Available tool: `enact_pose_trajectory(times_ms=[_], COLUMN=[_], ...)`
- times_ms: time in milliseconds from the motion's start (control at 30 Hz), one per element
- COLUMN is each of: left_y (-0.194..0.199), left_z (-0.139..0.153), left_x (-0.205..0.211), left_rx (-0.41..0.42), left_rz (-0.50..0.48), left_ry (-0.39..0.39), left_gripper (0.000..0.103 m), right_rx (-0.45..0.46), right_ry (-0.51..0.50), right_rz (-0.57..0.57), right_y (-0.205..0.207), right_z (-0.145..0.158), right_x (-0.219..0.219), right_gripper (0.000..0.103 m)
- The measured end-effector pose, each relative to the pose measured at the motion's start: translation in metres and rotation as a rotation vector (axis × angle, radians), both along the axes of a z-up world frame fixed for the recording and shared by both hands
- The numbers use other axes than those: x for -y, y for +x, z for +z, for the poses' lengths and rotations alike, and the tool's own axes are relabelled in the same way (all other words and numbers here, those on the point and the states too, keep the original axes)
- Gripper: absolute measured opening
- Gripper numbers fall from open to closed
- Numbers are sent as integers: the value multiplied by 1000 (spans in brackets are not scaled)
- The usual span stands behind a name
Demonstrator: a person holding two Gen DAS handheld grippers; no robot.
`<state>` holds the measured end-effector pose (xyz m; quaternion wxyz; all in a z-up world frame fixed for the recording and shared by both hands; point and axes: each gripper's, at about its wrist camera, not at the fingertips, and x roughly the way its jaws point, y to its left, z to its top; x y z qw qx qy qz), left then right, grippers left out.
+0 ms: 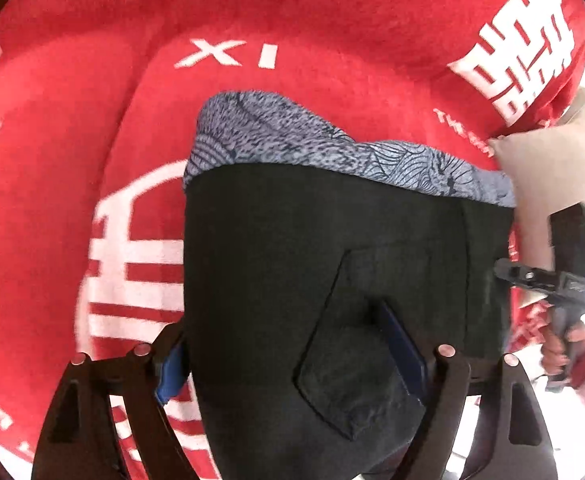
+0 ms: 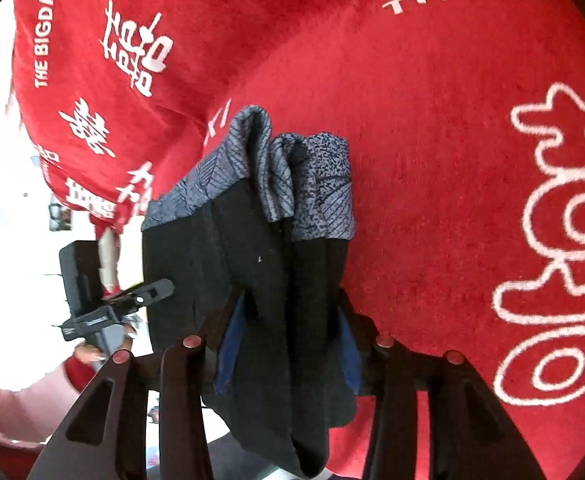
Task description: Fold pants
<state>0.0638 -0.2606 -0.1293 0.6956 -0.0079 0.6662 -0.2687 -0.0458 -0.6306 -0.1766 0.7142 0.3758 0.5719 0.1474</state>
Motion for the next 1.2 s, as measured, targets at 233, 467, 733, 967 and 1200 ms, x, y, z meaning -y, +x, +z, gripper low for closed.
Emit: enact_pose_trajectory(times_ms=[233,467,733,967,1200], left_y=[-23,-62,-93,-112,-122], left_z=[32,65,99,128,139], left_x=[12,19,26,16,9], left_rx=[64,78,118,193,206], left_rz=[68,118,46,41,-5], left_ry=[155,258,311,336,348], left_gripper=[98,102,102,102,102], right_rx=[-147,-199,-110,-114,-112], right_ry=[-157,-365,-502,-567,-621], right_rz=[22,105,28,-49,-79], right_y=[-10,-40,-68,-74,-78], right_z=[21,57,112,139,158], right_x=[-3,-14,-61,-97,-123], right_gripper=[60,86,103,103,103])
